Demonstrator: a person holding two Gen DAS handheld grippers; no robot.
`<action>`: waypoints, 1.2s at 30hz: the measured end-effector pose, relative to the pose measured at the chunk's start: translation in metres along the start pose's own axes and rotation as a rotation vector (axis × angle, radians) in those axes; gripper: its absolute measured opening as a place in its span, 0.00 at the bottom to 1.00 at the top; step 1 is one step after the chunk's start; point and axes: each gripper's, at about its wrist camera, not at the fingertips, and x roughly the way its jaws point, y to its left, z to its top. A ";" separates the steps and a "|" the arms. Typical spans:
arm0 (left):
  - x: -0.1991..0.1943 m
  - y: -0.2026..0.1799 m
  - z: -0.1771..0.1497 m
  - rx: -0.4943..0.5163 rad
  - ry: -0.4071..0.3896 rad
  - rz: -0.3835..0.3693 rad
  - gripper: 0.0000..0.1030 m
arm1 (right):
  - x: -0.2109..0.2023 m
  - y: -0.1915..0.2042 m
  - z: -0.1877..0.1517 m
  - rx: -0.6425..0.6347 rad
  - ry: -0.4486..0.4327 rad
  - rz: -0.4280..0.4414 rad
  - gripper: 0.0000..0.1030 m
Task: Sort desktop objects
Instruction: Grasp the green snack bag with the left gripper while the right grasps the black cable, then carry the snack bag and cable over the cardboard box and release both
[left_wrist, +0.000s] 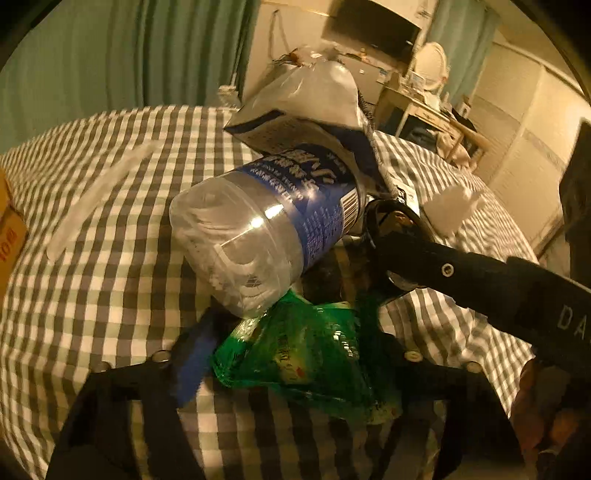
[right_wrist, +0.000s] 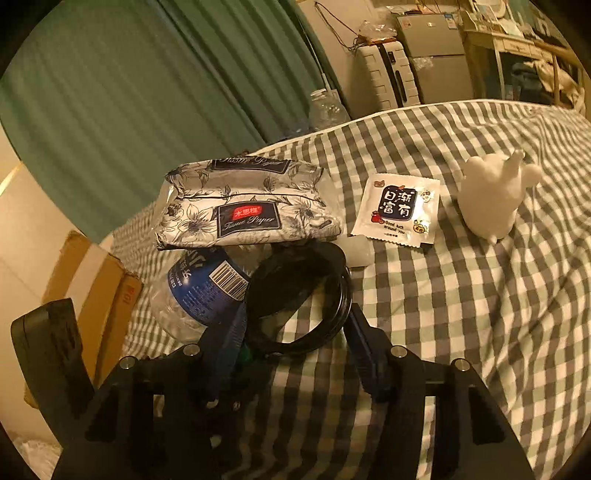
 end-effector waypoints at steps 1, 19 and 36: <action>-0.001 0.000 0.000 0.001 -0.002 -0.001 0.61 | -0.004 0.000 -0.001 0.011 -0.009 -0.012 0.52; -0.099 -0.012 -0.003 0.120 -0.053 -0.054 0.42 | -0.128 0.007 -0.047 0.032 -0.039 -0.280 0.52; -0.241 0.012 0.029 0.158 -0.027 0.024 0.42 | -0.216 0.167 -0.067 -0.181 -0.154 -0.239 0.52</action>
